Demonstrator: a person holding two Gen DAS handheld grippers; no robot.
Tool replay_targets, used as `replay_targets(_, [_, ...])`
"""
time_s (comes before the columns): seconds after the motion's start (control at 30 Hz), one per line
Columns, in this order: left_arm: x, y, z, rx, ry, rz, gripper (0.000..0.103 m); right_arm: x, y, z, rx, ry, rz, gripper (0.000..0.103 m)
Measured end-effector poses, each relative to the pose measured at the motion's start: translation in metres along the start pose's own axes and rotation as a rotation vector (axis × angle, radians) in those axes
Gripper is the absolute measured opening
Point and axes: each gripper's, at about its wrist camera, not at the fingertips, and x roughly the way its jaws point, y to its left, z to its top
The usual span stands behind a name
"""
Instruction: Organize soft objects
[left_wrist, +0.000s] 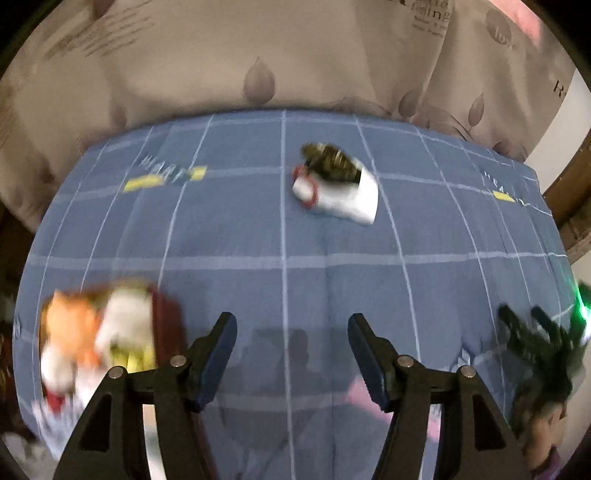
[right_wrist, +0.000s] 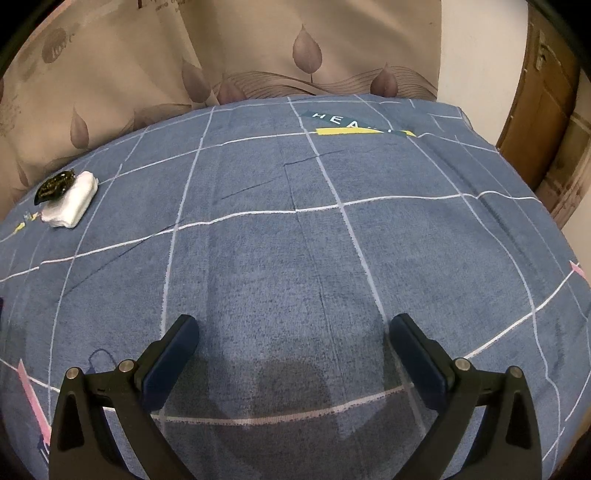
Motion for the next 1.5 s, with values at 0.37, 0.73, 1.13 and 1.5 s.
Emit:
replay_targets(0.37, [0.067,-0.007,0.119,-0.027,0.021,-0.043,0.064,-0.001,0.000,-0.001,-0.003,-0.005,0.013,0.103])
replay_targets(0.73, [0.111,-0.017,0.159,-0.032,0.082,-0.082,0.064,-0.003,0.000,0.000,-0.005,-0.012,0.037,0.103])
replay_targets(1.13, [0.113,-0.022,0.157,-0.085,0.034,-0.134,0.020,-0.002,0.001,0.000,-0.004,-0.011,0.038,0.103])
replay_targets(1.5, [0.058,-0.009,0.066,-0.106,0.015,-0.188,0.016,-0.002,0.000,0.000,-0.006,-0.011,0.035,0.103])
